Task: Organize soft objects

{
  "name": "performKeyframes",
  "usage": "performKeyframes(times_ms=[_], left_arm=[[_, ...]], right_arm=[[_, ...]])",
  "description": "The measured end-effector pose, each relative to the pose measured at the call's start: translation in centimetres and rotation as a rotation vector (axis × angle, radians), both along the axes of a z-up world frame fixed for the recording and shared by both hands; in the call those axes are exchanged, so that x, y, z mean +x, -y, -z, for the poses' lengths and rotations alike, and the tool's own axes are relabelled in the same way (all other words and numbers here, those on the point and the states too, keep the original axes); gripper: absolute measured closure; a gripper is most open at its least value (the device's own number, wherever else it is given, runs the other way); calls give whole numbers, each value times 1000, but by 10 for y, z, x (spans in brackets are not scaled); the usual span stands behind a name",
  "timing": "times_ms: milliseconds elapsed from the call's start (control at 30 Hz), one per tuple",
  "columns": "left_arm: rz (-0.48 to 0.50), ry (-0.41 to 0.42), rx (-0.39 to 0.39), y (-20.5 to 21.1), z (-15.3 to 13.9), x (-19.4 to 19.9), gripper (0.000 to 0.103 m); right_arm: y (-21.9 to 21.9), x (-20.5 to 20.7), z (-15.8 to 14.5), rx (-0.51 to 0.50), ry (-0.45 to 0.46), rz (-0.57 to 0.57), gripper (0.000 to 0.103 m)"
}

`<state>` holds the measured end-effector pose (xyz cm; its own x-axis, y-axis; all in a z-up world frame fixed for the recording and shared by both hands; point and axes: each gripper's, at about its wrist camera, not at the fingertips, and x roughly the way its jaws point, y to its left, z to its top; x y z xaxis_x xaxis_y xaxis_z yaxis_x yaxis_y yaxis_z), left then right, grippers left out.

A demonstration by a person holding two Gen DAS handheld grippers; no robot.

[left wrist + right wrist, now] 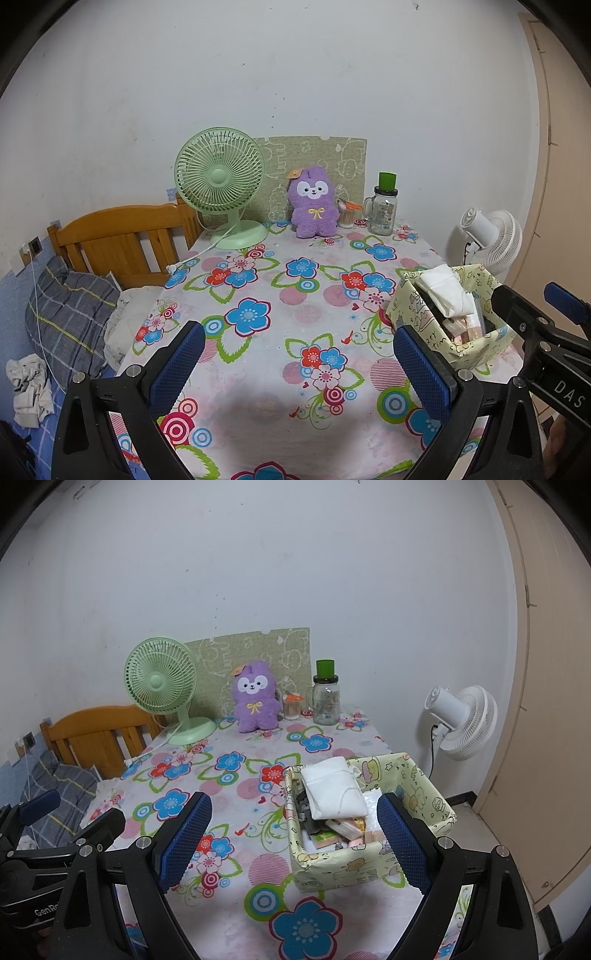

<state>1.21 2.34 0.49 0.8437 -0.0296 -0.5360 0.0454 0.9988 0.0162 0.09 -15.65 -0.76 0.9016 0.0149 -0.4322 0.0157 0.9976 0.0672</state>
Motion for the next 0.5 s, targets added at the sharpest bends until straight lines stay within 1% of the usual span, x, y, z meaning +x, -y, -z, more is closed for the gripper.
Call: performKeyframes(times_ms=[500], left_arm=[[-6,6,6,0,0,-1,0]], right_arm=[[1,0,1,2,1,-1,10]])
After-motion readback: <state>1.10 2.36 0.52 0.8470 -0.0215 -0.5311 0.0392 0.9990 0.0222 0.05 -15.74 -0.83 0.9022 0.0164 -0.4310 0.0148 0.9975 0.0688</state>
